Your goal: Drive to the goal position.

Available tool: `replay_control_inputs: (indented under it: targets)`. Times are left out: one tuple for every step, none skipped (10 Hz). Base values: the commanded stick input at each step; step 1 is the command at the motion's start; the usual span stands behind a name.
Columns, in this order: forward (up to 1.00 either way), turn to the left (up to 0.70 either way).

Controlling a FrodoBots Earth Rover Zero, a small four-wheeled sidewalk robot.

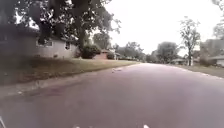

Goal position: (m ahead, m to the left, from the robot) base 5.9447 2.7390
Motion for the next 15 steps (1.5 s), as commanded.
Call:
replay_control_inputs:
  targets:
    - [0.50,0.00]
    - [0.50,0.00]
    - [0.50,0.00]
    - [0.50,0.00]
    - [0.50,0.00]
    - [0.50,0.00]
    - [0.50,0.00]
    - [0.50,0.00]
    - [0.50,0.00]
    - [0.50,0.00]
    - [0.50,0.00]
    - [0.50,0.00]
    - [0.50,0.00]
    - [0.50,0.00]
    - [0.50,0.00]
